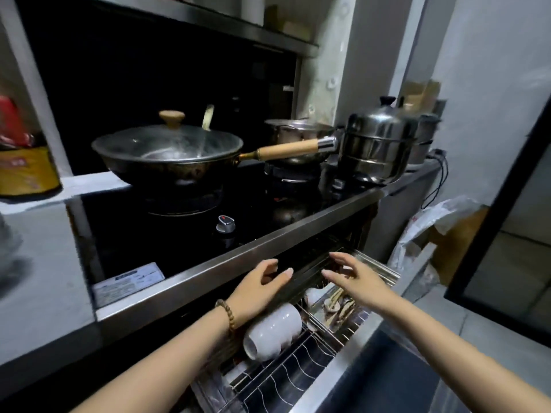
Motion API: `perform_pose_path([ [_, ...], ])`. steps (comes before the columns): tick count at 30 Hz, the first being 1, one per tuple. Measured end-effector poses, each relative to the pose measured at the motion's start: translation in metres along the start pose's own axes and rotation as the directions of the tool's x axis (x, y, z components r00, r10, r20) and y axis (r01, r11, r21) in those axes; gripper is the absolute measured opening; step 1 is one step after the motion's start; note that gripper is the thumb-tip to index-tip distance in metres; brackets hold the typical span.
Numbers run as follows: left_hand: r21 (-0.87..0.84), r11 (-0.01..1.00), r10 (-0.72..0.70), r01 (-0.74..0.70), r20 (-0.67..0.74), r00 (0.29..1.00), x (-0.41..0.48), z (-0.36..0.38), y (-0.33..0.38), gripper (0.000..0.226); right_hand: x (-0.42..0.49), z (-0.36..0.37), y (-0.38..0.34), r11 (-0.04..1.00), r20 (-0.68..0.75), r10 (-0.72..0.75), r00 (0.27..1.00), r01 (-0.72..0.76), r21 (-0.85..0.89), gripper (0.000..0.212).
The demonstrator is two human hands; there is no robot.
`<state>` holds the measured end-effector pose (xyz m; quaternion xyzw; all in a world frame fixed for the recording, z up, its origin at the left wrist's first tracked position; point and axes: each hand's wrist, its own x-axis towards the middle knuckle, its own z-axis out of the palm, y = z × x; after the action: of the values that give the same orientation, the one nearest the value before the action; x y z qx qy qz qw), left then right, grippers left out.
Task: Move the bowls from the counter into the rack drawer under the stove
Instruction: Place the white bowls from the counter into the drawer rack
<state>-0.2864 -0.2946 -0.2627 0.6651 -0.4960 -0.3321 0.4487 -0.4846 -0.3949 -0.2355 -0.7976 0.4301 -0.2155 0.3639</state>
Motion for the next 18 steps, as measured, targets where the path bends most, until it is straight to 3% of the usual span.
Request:
perform_pose_path([
  [5,0.156,0.961,0.242,-0.227,-0.086,0.966,-0.036,-0.054,0.082,0.064,-0.020,-0.034,-0.068,0.981,-0.090,-0.195,0.977,0.195,-0.004,0.061],
  [9,0.298,0.896,0.385,-0.330,-0.151,0.910,-0.070,-0.109,0.138,0.078,-0.025,-0.043,-0.136,0.933,-0.125,-0.356,0.926,0.360,0.012,0.060],
  [14,0.482,0.808,0.496,-0.339,-0.247,0.832,-0.111,-0.178,0.175,0.068,-0.027,-0.034,-0.213,0.869,-0.098,-0.490,0.866,0.495,0.029,0.065],
  [18,0.576,0.776,0.503,-0.257,-0.318,0.804,-0.143,-0.229,0.186,0.062,-0.023,-0.013,-0.266,0.823,-0.046,-0.565,0.824,0.567,0.041,0.065],
])
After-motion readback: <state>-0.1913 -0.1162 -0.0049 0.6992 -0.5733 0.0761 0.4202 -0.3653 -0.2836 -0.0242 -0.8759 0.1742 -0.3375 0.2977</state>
